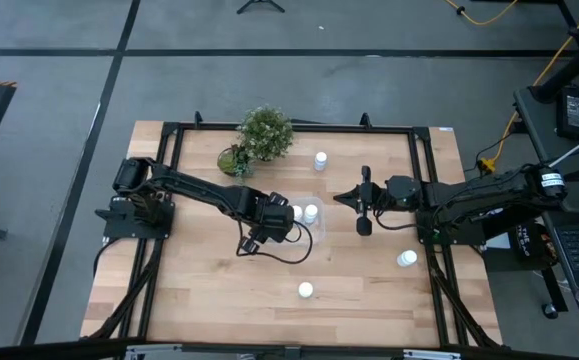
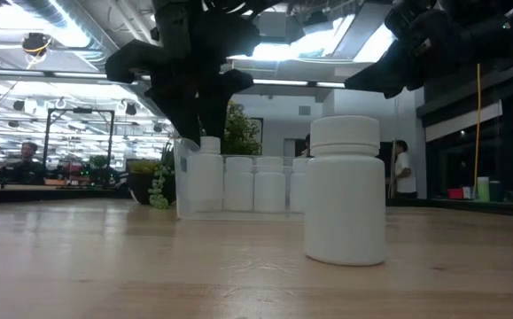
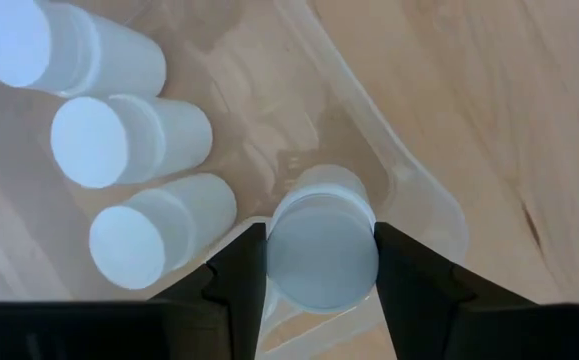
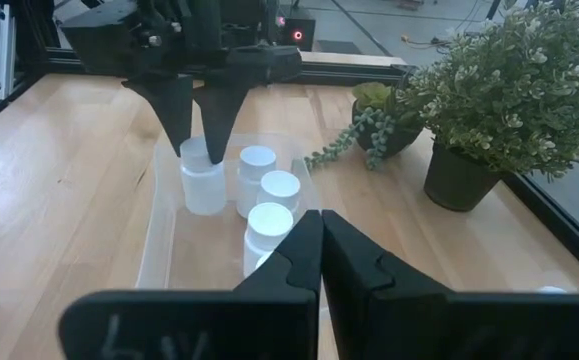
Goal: Pick and place pill bottles into a basket
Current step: Put the pill bottle into the bin
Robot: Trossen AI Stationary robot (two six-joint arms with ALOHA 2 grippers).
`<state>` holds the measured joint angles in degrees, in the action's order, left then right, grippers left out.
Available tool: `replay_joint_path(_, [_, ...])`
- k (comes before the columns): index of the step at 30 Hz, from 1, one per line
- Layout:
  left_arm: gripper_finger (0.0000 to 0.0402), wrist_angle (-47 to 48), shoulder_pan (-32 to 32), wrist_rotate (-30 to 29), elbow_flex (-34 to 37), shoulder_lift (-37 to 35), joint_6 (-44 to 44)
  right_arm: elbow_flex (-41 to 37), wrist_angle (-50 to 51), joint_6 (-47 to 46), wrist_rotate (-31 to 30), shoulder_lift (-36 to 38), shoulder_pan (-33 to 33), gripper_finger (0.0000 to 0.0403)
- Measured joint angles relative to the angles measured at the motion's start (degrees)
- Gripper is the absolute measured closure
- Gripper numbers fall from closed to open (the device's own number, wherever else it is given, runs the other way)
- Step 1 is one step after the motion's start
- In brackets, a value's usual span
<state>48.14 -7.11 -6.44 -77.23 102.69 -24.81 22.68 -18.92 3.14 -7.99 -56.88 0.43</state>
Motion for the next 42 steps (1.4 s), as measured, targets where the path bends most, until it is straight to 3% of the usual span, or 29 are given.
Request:
replay_joint_path(7, [0.0248,-0.11,0.00,0.17,0.00,0.00,-0.01,0.00,0.00,-0.02,0.00,0.00,0.00,0.0391])
replay_joint_path(16, [0.0189,-0.20,-0.01,-1.49,0.00,0.00,0.77,0.00,0.00,-0.02,0.00,0.00,0.00,0.0391])
replay_joint_path(42, [0.0196,-2.30,-0.02,-1.60,0.02,0.00,2.33,0.00,0.02,-0.02,0.00,0.00,0.00,0.0391])
